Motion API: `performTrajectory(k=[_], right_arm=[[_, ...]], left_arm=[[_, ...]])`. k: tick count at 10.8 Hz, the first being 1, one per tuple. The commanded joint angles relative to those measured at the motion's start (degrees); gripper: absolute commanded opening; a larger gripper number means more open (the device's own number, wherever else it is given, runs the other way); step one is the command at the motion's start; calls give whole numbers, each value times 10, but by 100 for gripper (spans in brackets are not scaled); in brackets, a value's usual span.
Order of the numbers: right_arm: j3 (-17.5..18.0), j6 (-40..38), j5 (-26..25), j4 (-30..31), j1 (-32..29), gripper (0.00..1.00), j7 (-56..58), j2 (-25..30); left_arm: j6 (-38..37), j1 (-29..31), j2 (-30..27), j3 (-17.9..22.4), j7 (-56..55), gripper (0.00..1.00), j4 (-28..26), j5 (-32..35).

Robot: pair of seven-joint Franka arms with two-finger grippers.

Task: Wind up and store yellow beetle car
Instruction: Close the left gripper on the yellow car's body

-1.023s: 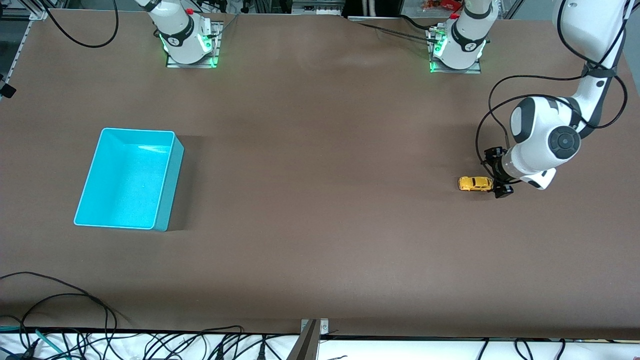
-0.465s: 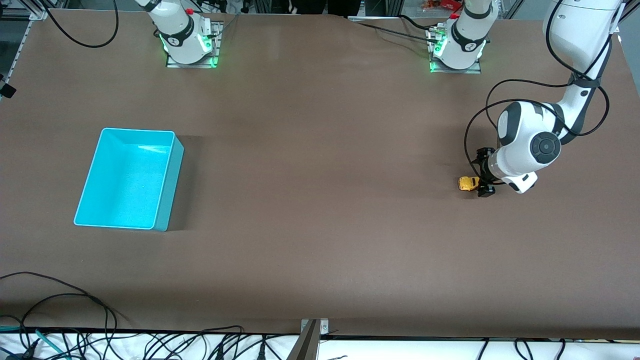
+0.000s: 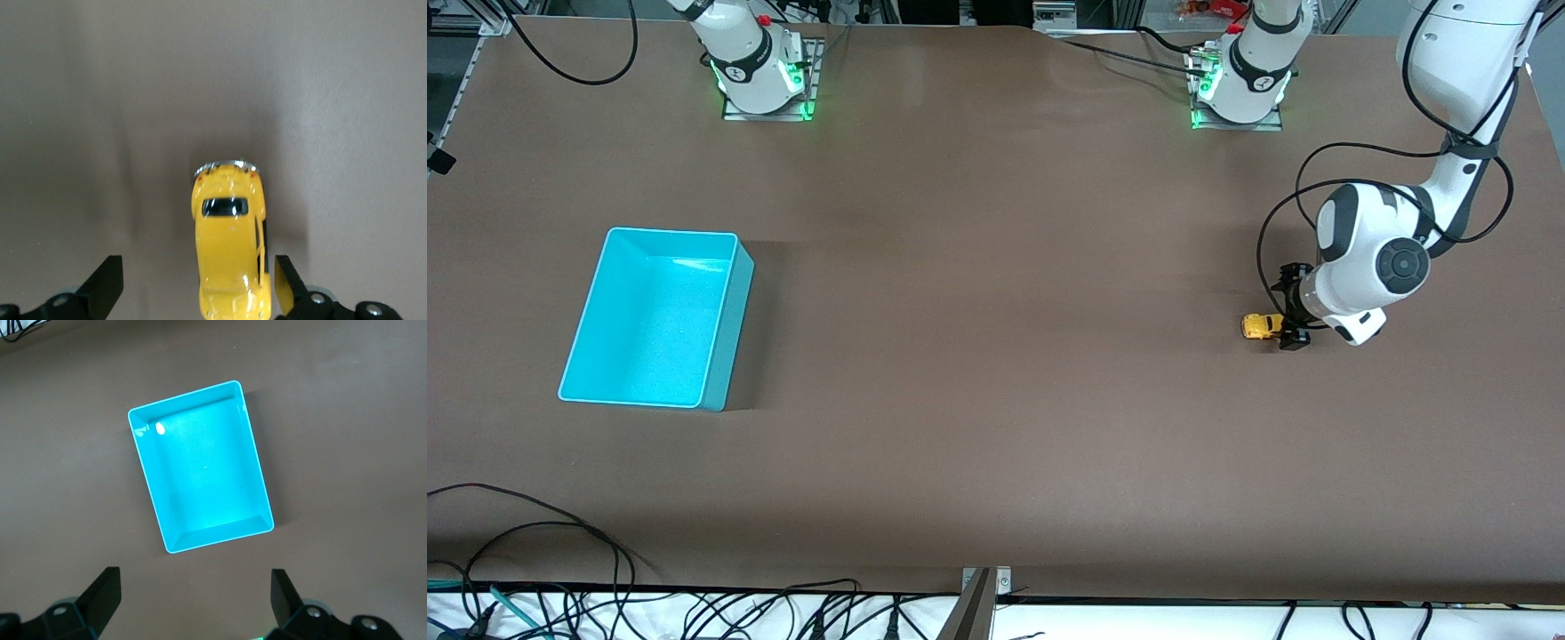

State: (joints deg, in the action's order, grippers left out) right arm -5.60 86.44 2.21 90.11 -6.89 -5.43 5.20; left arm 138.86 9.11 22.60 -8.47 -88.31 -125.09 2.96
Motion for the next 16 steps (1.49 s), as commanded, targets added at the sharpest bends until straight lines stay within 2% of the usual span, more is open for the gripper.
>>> performTrajectory(k=[1,4,6,7,9,10,13,16], right_arm=[[-1,-10,13,-9,-3,100,2,1],[-2,-10,13,-9,-3,100,2,1],[-2,-10,13,-9,-3,100,3,1],[-1,-11,13,-9,-3,100,4,1],[-1,5,26,-9,-4,100,2,-7],[-4,14,52,-9,-6,100,0,-8],[-27,10,62,-9,-7,100,4,-6],[-23,8,62,-9,-3,100,4,-6]], left_arm=[[32,13,9,-3,5,98,-2,6],[41,13,14,-3,2,98,1,5],[54,13,21,-3,2,92,1,5],[54,13,21,-3,2,80,1,5],[53,13,21,-3,2,24,2,5],[53,13,21,-4,2,0,2,5],[53,13,23,-3,2,0,2,5],[54,22,34,-3,9,0,5,5]])
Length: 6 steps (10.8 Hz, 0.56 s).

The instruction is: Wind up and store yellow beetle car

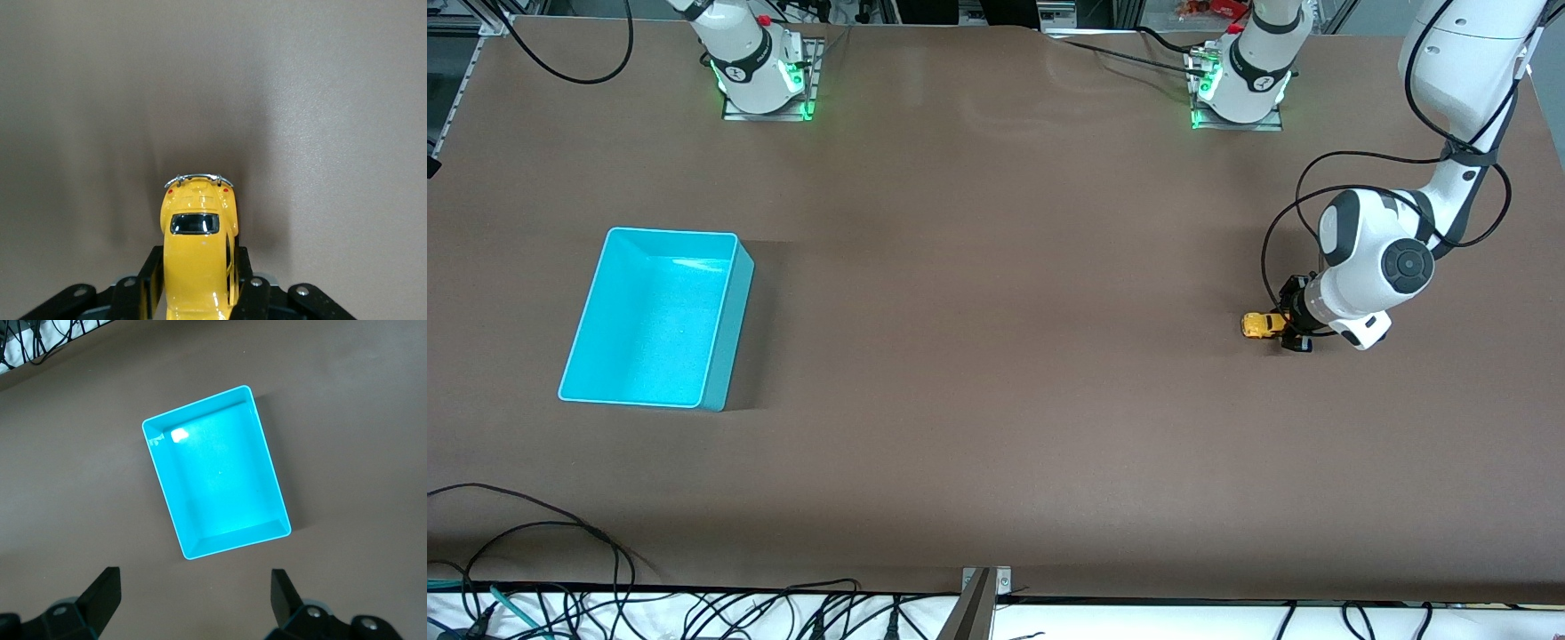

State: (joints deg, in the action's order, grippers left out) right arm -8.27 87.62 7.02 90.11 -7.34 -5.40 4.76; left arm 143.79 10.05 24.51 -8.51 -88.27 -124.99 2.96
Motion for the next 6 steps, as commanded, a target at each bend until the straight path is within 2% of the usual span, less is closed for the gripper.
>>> performTrajectory(k=[1,6], right_arm=[[4,-4,14,-9,2,100,3,-2],[4,-9,15,-8,3,100,5,-3]], left_arm=[[4,22,15,-3,10,0,4,11],[4,59,24,-1,48,0,16,13]])
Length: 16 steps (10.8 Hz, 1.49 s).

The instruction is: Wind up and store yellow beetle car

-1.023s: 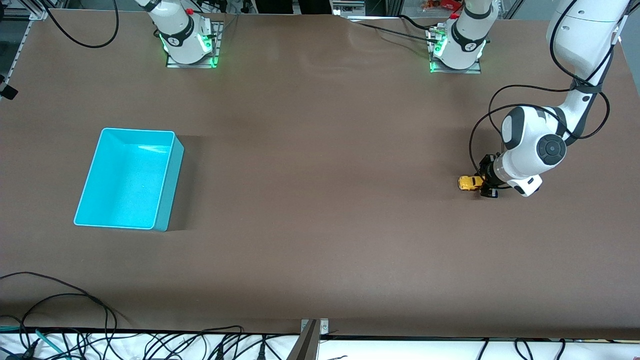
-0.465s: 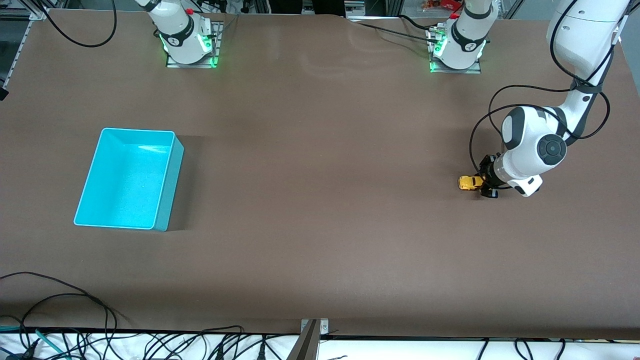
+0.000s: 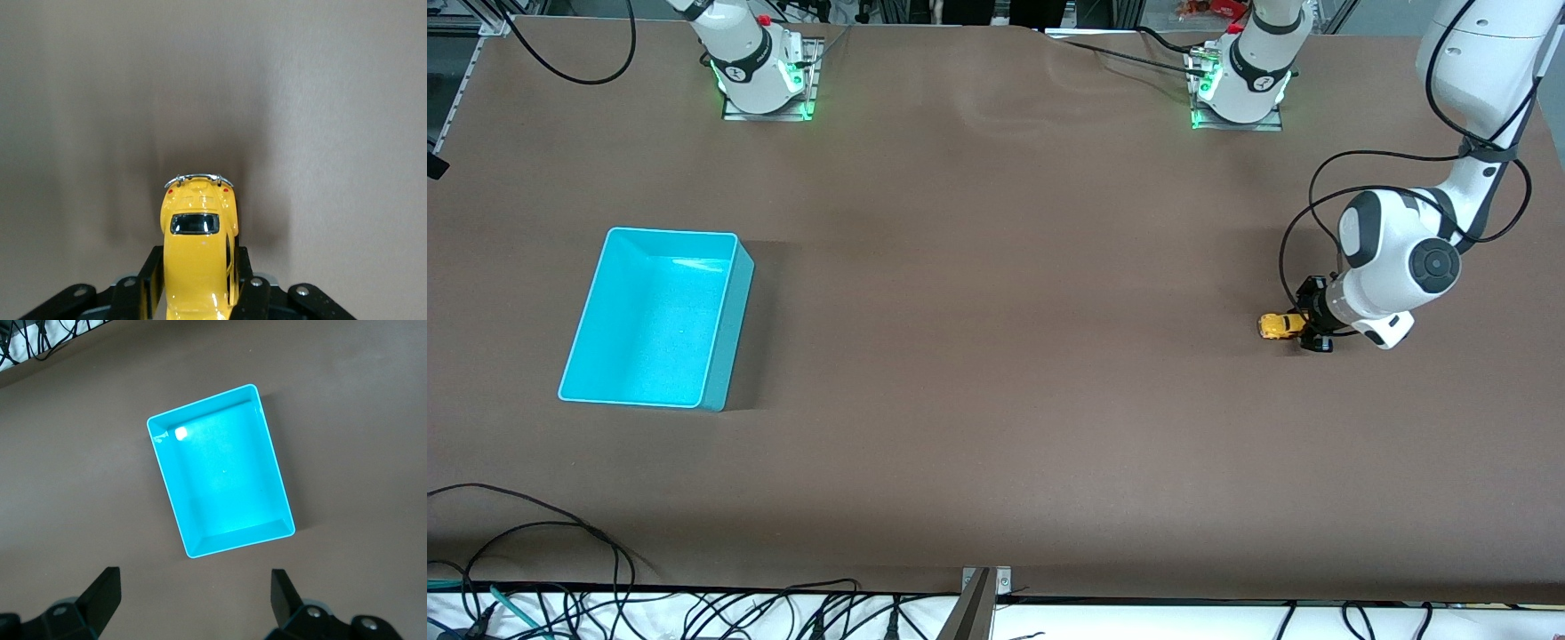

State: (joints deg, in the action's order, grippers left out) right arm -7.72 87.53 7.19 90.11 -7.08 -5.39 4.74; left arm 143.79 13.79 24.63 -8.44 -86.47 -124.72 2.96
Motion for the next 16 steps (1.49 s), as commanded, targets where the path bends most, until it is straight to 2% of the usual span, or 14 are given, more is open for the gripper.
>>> performTrajectory(k=[1,7,10,16], right_arm=[[-1,-8,13,-8,0,100,5,-3],[0,-8,13,-8,1,100,4,-3],[0,-8,13,-8,1,100,4,-3],[0,-8,13,-8,1,100,4,-3]], left_arm=[[4,32,25,-2,39,0,14,13],[3,59,37,3,82,0,24,14],[-1,76,37,8,91,0,30,36],[-2,78,36,7,99,0,31,35]])
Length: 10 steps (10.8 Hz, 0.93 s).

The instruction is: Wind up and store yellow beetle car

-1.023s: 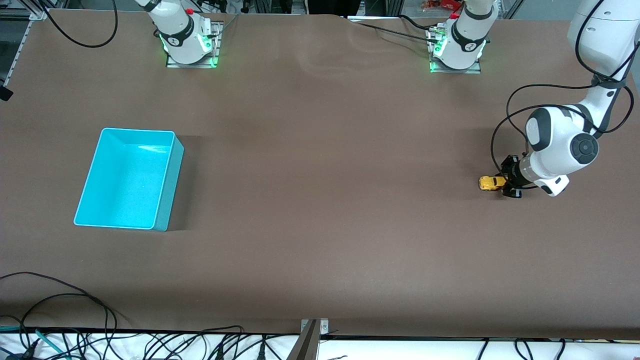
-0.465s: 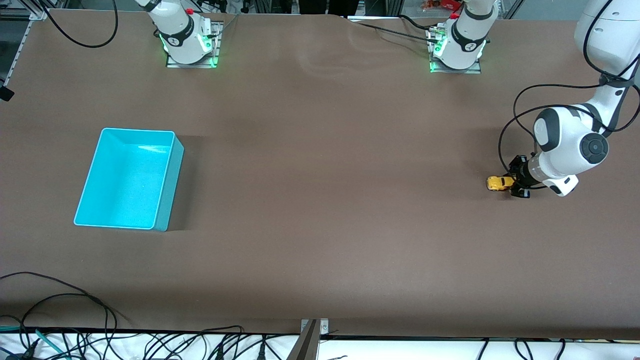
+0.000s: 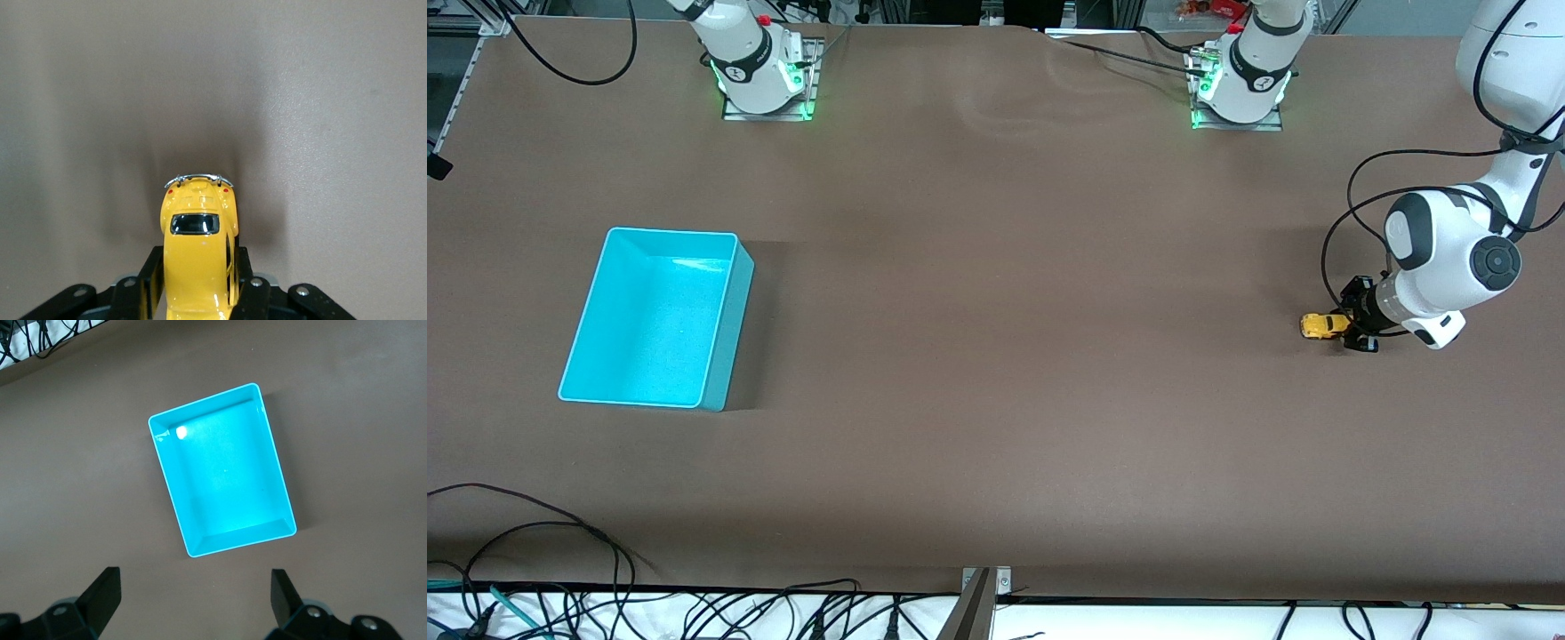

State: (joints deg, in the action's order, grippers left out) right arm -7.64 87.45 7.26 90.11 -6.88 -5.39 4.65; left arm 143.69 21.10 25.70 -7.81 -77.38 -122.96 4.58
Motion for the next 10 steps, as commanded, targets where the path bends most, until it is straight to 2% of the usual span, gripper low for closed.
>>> performTrajectory(k=[1,2,3,4,5,9,10], right_arm=[[-1,-7,13,-8,-1,100,4,-2],[-1,-7,13,-8,-1,100,4,-2],[-1,-7,13,-8,-1,100,4,-2],[-1,-7,13,-8,-1,100,4,-2],[-1,-7,13,-8,-2,100,4,-2],[-2,-4,13,-9,-2,100,4,-3],[-2,-4,13,-9,-1,100,3,-3]], left_arm=[[-2,4,23,1,8,0,13,19],[-2,5,24,0,6,5,13,19],[-2,5,23,1,7,49,13,19],[-2,5,22,1,9,69,14,19],[-2,5,22,1,9,79,14,19],[-3,4,22,-1,7,98,20,19],[-3,4,21,-1,7,98,20,19]])
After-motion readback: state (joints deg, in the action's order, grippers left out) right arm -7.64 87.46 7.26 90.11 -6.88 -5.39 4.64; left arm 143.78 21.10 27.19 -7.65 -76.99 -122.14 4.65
